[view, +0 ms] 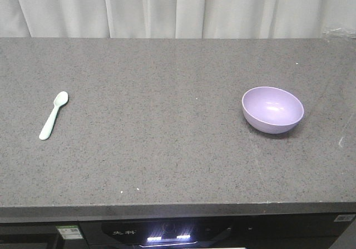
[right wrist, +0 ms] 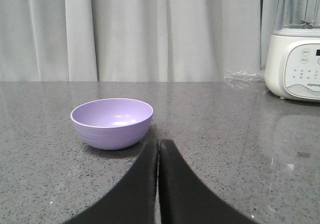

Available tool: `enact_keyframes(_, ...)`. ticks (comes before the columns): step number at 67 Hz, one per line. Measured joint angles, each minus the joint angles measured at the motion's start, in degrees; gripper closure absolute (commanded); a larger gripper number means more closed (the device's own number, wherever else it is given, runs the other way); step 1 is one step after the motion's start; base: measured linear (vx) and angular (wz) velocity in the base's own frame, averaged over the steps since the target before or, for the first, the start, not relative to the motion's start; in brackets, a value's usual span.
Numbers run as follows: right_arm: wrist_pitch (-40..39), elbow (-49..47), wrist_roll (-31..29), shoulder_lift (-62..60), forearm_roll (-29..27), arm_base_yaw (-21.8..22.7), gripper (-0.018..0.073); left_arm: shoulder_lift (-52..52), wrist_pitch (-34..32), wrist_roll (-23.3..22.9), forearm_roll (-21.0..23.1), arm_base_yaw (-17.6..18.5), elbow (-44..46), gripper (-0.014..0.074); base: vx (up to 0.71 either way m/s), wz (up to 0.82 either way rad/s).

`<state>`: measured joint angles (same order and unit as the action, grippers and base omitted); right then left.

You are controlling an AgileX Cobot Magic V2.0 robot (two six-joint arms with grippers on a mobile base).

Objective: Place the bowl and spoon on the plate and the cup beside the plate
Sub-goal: 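Stop the base in front of the pale green spoon and lavender bowl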

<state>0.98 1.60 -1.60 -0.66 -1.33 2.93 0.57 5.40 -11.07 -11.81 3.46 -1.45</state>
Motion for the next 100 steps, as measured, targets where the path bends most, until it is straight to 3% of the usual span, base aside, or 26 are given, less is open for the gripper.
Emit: enact_keyframes(100,0.0,0.0,0.0,0.0,0.0,0.0,0.0565,0.0,0.0,0.0,0.0,0.0,0.0,0.0603,0.03,0.0)
